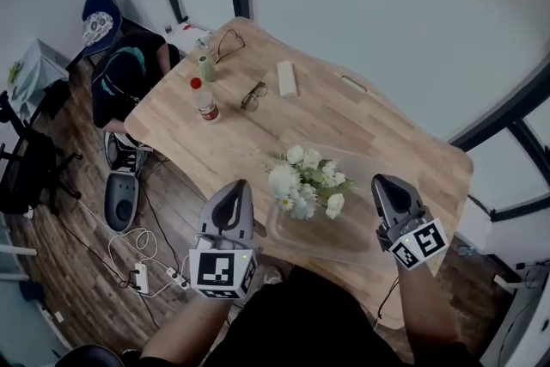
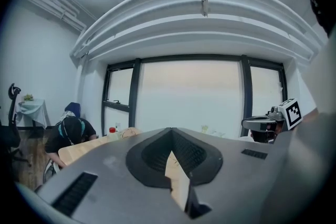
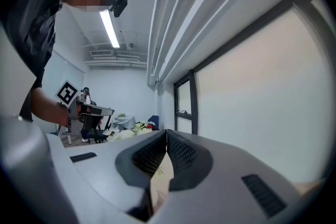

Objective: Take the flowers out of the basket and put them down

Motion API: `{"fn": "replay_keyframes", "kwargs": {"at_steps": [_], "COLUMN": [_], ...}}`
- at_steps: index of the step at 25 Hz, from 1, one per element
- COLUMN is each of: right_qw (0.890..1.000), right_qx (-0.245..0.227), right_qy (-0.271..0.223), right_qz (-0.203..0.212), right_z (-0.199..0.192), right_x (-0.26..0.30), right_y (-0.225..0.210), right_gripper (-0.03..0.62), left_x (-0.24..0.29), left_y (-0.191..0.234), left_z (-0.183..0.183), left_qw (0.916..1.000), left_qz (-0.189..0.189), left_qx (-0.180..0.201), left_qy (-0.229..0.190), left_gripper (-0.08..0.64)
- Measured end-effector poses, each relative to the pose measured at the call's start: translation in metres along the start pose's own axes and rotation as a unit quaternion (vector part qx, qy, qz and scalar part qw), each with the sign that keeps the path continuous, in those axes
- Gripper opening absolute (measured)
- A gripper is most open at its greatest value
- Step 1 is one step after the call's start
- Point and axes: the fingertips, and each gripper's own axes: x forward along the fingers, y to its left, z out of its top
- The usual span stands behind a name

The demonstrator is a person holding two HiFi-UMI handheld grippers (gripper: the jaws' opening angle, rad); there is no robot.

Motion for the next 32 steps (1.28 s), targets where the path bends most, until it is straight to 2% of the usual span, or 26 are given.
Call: {"fn": "replay_keyframes", "kwargs": {"at_steps": [11, 19, 26, 32], "right_qw": [0.999, 0.996, 0.990, 0.986], "right_qx": [0.027, 0.040, 0.034, 0.044], "right_qy": [0.042, 0.082, 0.121, 0.107], "right_qz": [0.018, 0.020, 0.058, 0.116], "right_z": [-0.052, -0.082, -0.104, -0.109], "right_x": [0.016, 0.022, 0.033, 0.041], "right_y": [-0.016, -0.025, -0.012, 0.006], "right_gripper": [0.021, 0.021, 0.021, 0.023], "left_x": [0.012, 0.020, 0.028, 0.033], "left_y": [0.001, 0.004, 0.010, 0.015], "left_z": [-0.034, -0.034, -0.037, -0.041], "left_qw": [0.9991, 0.9991, 0.9989, 0.9986], "left_qz": [0.023, 0.024, 0.028, 0.030], "left_qx": [0.001, -0.006, -0.002, -0.007], "left_qy": [0.035, 0.035, 0.037, 0.043], "left_gripper": [0.005, 0.005, 0.005, 0.003]}}
